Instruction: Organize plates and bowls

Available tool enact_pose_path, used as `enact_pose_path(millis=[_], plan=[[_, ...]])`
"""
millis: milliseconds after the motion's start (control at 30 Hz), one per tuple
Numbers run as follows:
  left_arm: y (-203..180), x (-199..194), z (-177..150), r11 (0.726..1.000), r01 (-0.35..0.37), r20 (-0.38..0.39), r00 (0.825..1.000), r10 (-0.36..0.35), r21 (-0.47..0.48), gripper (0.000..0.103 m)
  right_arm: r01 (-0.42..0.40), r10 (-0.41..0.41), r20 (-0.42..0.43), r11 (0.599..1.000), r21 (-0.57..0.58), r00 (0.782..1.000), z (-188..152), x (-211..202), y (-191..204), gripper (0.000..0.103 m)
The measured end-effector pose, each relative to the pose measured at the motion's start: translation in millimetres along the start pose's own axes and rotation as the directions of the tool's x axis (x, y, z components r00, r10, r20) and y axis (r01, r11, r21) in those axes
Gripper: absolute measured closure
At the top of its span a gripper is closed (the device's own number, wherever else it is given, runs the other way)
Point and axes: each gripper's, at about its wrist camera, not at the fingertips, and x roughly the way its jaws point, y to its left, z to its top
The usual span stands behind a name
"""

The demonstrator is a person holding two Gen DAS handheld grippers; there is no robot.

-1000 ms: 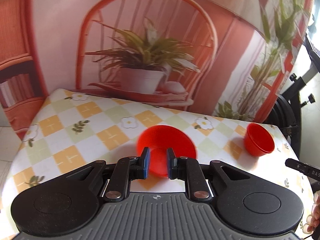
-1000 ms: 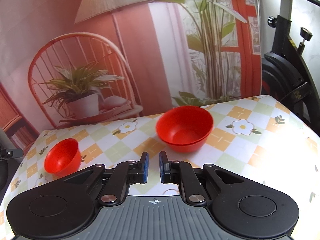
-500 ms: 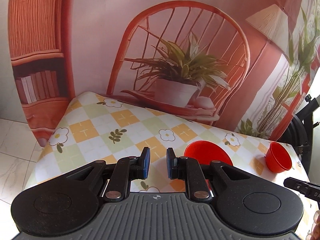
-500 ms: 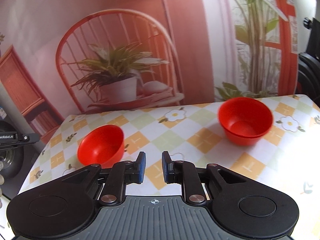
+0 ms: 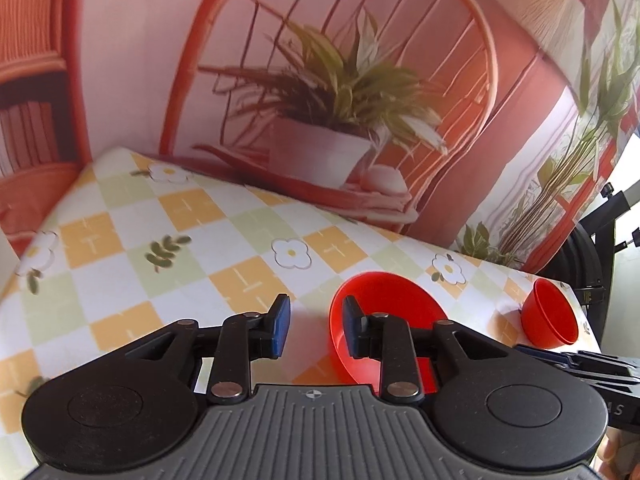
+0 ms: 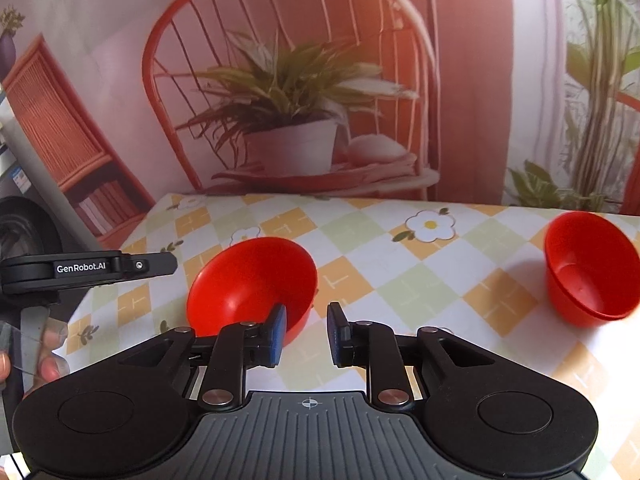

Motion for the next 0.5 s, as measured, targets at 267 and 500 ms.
enact_pose_path(millis=[267, 500], plan=[[1, 22, -7, 0.999, 0.023, -0.043, 0.999, -0.024, -0.031, 0.073, -0.004, 0.006, -0.055, 0.999, 0.039, 0.998, 13, 34, -13, 0.081], [-1, 32, -12, 0.998, 0.046, -0.069, 0.996, -0.049, -0.036, 0.073, -0.02, 0.021, -0.092, 1.0, 0.01, 0.996, 19, 51, -4, 0.081]])
